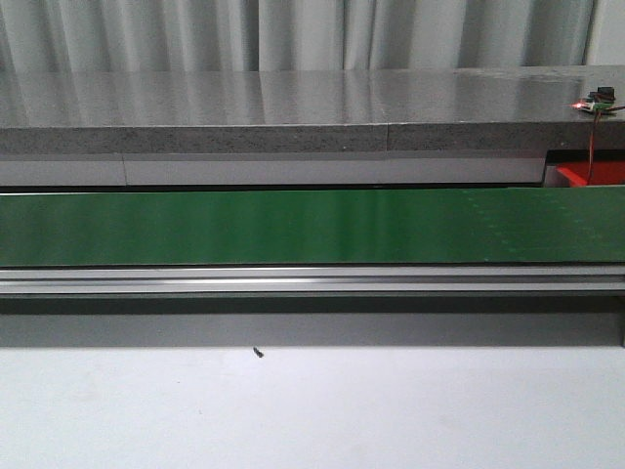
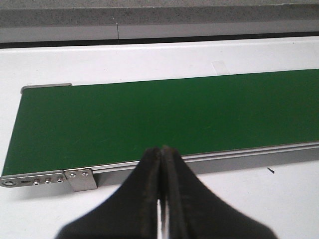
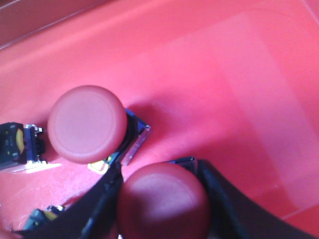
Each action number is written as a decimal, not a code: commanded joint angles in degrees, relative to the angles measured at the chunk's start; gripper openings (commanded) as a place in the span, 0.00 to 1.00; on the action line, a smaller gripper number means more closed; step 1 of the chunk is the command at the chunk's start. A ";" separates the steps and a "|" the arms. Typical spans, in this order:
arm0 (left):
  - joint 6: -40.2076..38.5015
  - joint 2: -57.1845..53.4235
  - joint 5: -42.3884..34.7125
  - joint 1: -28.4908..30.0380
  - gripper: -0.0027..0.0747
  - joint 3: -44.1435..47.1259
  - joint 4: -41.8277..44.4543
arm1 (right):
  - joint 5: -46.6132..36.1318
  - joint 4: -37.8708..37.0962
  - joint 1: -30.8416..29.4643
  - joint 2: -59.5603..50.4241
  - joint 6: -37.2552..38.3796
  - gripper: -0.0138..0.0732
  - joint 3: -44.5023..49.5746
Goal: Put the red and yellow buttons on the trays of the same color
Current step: 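Carry the red button over the red tray, lower it and release, then withdraw the right gripper from the trays back over the conveyor end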
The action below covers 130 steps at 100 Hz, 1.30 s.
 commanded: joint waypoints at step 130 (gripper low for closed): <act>-0.26 0.12 -3.83 -0.53 0.01 -1.51 -1.22 | -1.94 -9.66 19.09 -32.71 1.16 0.02 14.63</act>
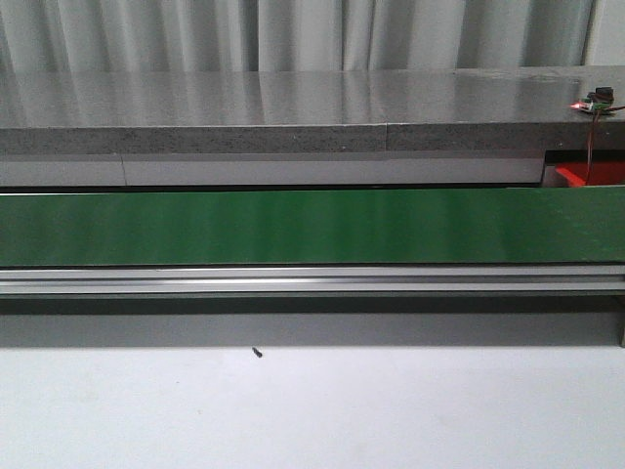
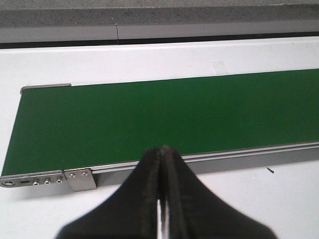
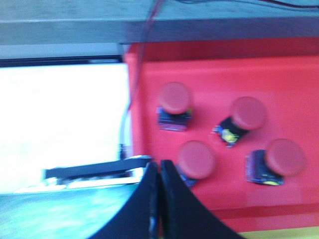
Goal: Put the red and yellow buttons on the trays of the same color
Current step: 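Withdraw the right gripper from the trays back over the conveyor end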
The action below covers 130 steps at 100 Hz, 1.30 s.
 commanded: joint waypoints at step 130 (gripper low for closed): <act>-0.26 0.12 -3.83 -0.53 0.01 -1.51 -1.22 | -32.74 2.84 10.37 -63.48 0.42 0.02 47.72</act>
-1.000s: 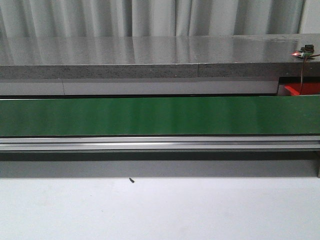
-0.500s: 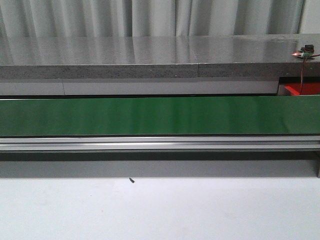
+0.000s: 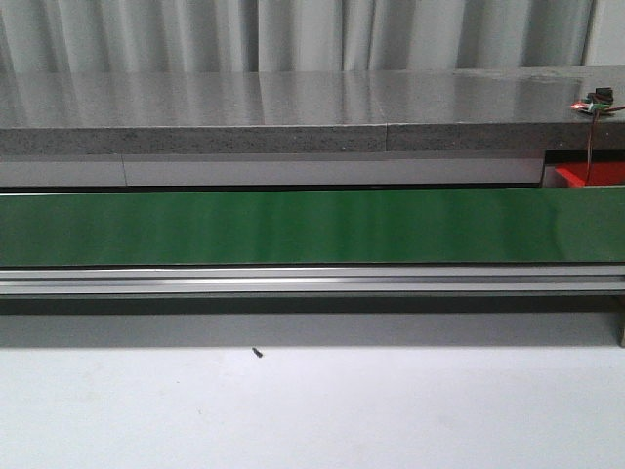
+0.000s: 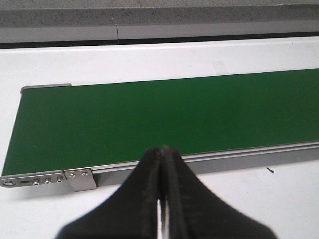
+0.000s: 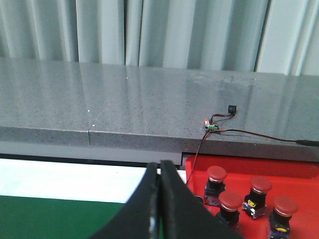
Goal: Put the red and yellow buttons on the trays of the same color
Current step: 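Withdraw the right gripper from the trays back over the conveyor end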
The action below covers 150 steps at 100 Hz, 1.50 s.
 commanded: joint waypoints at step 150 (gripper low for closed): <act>-0.26 0.22 -3.38 -0.53 0.01 -1.51 -1.32 | 0.77 -13.27 -0.37 -28.59 15.17 0.02 23.18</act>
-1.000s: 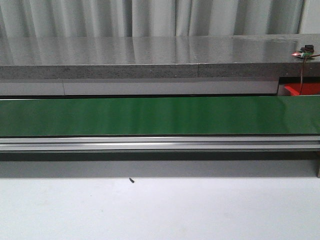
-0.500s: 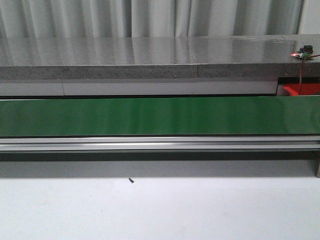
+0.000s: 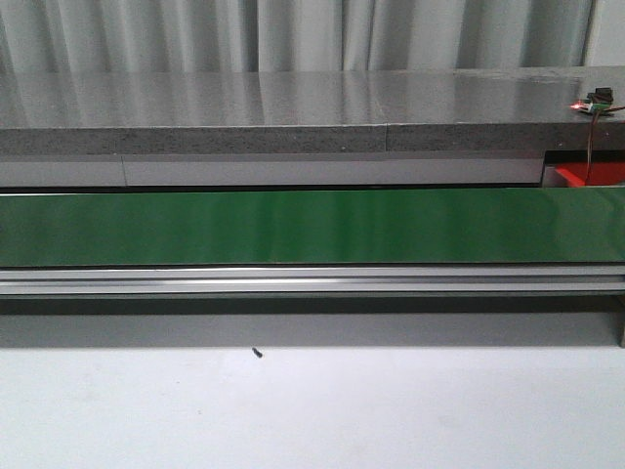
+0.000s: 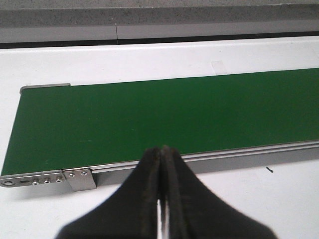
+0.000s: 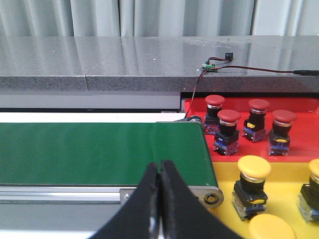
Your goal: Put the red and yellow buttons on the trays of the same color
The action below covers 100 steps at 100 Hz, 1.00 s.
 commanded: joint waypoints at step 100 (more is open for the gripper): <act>-1.77 -2.57 -5.18 -0.64 0.01 -0.50 1.82 | -4.23 -0.84 -0.37 -1.11 0.17 0.02 -1.00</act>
